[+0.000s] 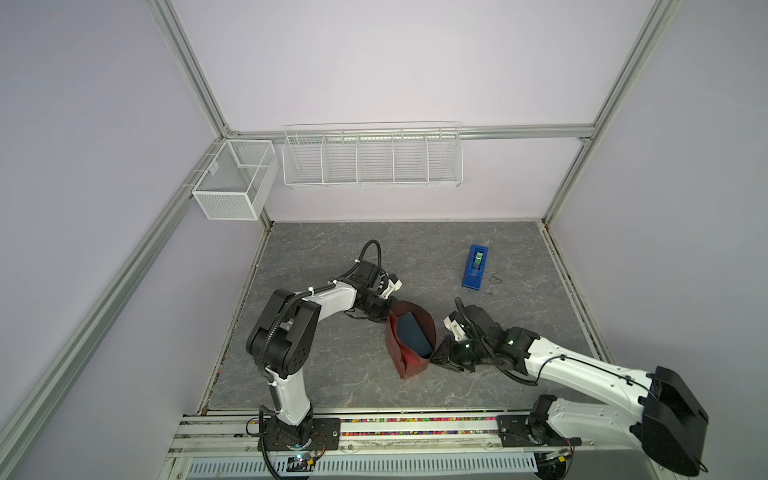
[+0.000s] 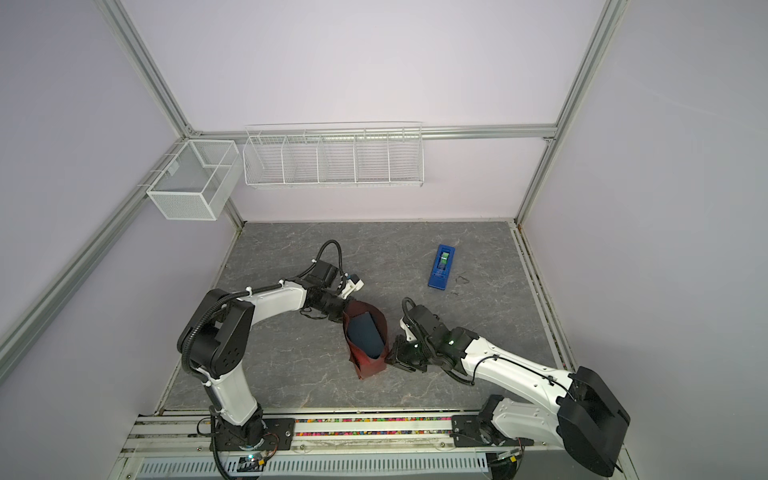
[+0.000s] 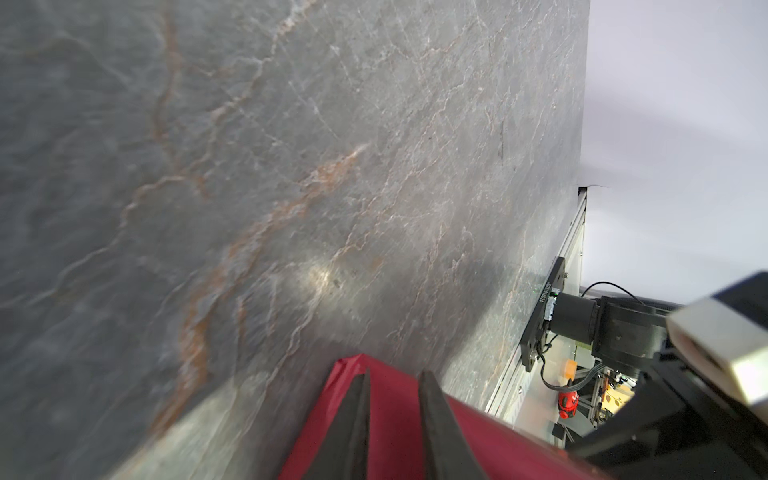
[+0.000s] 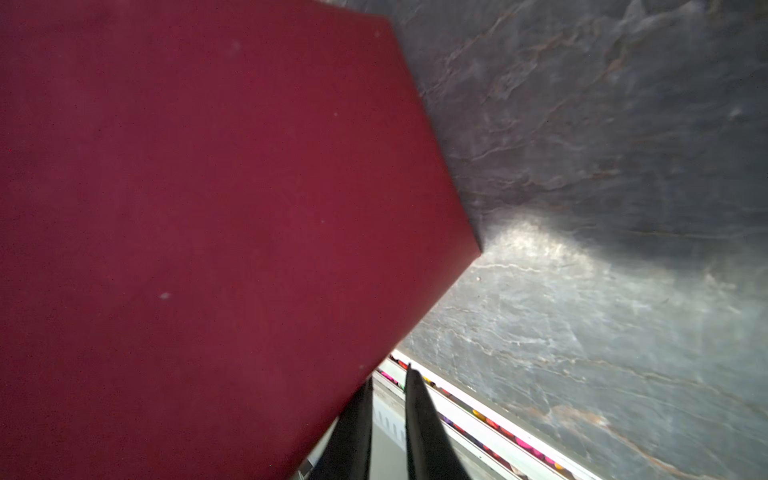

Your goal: Wrap the gift box in paper

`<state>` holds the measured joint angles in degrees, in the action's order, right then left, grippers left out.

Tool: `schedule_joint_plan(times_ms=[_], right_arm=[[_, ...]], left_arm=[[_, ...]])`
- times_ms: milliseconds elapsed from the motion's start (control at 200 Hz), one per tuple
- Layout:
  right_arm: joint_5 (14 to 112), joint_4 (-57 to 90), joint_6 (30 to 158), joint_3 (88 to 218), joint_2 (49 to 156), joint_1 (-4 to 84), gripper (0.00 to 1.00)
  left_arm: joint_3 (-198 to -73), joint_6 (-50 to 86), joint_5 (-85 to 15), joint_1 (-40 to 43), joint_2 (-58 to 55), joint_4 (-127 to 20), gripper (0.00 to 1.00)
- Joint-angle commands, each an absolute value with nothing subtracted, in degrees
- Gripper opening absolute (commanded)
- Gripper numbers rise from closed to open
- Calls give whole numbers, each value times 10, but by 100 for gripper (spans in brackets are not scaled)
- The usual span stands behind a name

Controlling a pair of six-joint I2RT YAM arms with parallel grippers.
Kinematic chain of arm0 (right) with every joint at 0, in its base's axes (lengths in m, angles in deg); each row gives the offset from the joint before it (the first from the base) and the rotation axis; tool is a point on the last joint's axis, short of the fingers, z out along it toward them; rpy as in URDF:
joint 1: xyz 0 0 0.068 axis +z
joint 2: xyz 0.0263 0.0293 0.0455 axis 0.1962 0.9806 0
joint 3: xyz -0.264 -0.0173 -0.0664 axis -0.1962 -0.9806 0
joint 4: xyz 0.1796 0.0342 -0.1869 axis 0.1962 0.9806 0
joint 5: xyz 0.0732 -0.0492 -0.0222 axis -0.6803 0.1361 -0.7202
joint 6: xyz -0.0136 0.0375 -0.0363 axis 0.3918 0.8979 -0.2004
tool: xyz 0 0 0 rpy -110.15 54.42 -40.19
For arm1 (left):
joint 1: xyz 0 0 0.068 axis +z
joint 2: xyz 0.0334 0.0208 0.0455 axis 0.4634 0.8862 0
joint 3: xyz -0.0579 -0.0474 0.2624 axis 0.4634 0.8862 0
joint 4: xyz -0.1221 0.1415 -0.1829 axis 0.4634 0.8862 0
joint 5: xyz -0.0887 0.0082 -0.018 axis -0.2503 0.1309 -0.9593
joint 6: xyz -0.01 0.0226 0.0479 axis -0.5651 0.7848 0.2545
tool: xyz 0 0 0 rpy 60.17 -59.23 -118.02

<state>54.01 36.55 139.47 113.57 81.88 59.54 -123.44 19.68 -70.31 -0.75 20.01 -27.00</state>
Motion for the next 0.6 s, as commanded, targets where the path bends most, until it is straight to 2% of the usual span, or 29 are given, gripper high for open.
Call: schedule_joint_plan(times_ms=[0,155,365,595], right_arm=[[534,348,1392,1159,839,578,19],[500,327,1367,1196,894,563,19],[485,351,1304,1287,976,536,19],[454,388,1231,1381,1060,500,18]], left_arm=[[-1203,179,-692,27,159,-270,22],[-1166,172,-699,55,122,-271,21],[-1103,119,-602,80,65,-277,21],[-1043,61,-567,105,2,-323,21]])
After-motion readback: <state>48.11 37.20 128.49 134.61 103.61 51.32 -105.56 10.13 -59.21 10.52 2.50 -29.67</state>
